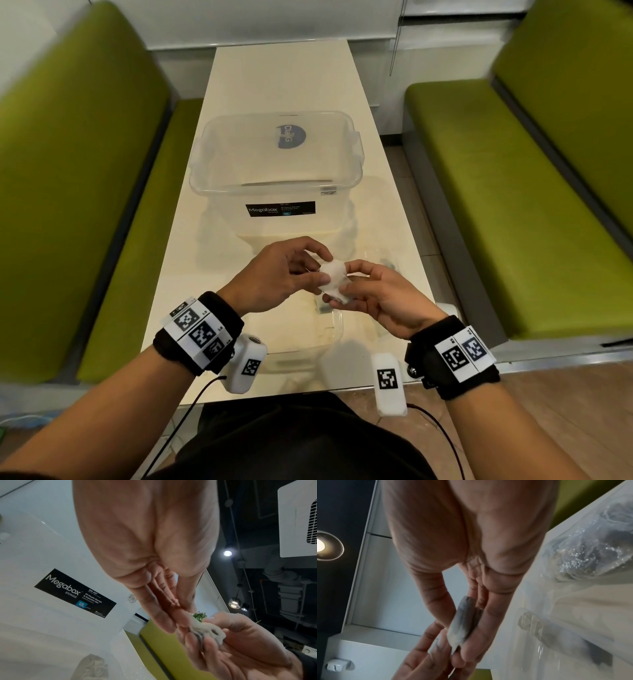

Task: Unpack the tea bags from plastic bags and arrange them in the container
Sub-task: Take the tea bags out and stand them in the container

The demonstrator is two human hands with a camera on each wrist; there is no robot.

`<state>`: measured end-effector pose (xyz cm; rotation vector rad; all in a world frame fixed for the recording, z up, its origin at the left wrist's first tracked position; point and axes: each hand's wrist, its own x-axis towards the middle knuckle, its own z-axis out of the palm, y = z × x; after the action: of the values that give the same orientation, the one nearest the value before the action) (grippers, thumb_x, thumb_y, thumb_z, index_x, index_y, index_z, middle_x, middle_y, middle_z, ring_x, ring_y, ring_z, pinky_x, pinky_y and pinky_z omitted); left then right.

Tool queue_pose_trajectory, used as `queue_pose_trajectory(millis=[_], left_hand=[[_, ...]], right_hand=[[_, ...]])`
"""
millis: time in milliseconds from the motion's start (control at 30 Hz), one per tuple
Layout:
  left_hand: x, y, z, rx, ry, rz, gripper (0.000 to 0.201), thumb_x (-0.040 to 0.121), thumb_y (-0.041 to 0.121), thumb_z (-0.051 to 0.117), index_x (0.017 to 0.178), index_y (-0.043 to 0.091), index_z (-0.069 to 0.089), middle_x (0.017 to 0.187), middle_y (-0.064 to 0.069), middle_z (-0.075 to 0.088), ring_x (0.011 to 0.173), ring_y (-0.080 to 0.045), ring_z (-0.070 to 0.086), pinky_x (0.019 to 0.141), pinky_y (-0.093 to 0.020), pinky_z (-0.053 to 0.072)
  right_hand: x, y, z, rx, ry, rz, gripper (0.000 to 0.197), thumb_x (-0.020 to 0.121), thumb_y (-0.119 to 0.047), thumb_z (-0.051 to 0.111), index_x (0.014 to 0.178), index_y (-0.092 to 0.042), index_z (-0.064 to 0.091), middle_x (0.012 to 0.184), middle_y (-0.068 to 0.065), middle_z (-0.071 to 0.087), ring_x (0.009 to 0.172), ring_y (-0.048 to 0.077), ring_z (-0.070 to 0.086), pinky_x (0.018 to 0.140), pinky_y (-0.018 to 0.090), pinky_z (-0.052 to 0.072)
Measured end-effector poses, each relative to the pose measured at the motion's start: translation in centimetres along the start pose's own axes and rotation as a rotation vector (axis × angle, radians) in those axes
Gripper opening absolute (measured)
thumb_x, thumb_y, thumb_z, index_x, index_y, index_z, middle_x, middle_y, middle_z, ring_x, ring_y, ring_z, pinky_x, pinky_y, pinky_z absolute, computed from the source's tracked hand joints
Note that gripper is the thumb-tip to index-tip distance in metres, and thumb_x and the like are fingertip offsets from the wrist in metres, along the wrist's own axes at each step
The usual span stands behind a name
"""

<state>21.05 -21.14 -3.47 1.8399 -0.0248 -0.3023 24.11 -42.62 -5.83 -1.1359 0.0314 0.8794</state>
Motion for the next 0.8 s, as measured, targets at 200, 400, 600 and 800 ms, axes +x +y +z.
queue_pose_trajectory(millis=[200, 400, 600, 800], left_hand=[[-0.2, -0.1, 0.4, 0.097, 0.084, -0.028, 0.024, 0.087, 0.021, 0.08, 0.107, 0.021, 0.066, 0.085, -0.006, 0.077, 0.077, -0.021, 0.077, 0.085, -0.038, 0.061], [-0.2, -0.3, 1.1, 0.223, 0.154, -0.022, 0.03, 0.084, 0.024, 0.084, 0.104, 0.026, 0.061, 0.081, -0.002, 0.075, 0.071, -0.013, 0.074, 0.073, -0.028, 0.058], [0.0, -0.4, 0.9, 0.296, 0.176, 0.008, 0.012, 0.093, 0.028, 0.074, 0.104, 0.026, 0.07, 0.085, 0.002, 0.074, 0.074, -0.012, 0.071, 0.071, -0.024, 0.056], [-0.1, -0.4, 0.0, 0.263, 0.175, 0.038, 0.004, 0.096, 0.025, 0.068, 0.097, 0.023, 0.072, 0.086, 0.012, 0.074, 0.076, -0.006, 0.069, 0.078, -0.026, 0.057]], right_hand=[[0.4, 0.3, -0.3, -0.117, 0.052, -0.085, 0.037, 0.088, 0.013, 0.067, 0.121, 0.001, 0.056, 0.117, 0.032, 0.07, 0.099, 0.04, 0.072, 0.094, 0.043, 0.06], [0.5, 0.5, 0.1, -0.212, 0.133, -0.143, 0.039, 0.088, 0.008, 0.072, 0.123, 0.0, 0.057, 0.115, 0.027, 0.072, 0.099, 0.037, 0.073, 0.093, 0.046, 0.06], [0.9, 0.5, 0.0, -0.012, 0.192, -0.046, 0.029, 0.1, -0.029, 0.063, 0.102, -0.001, 0.065, 0.093, 0.017, 0.072, 0.084, 0.028, 0.073, 0.083, 0.043, 0.063], [1.2, 0.6, -0.6, -0.075, 0.3, -0.024, 0.006, 0.102, -0.014, 0.055, 0.101, -0.009, 0.058, 0.085, 0.015, 0.066, 0.066, 0.025, 0.063, 0.065, 0.035, 0.056]])
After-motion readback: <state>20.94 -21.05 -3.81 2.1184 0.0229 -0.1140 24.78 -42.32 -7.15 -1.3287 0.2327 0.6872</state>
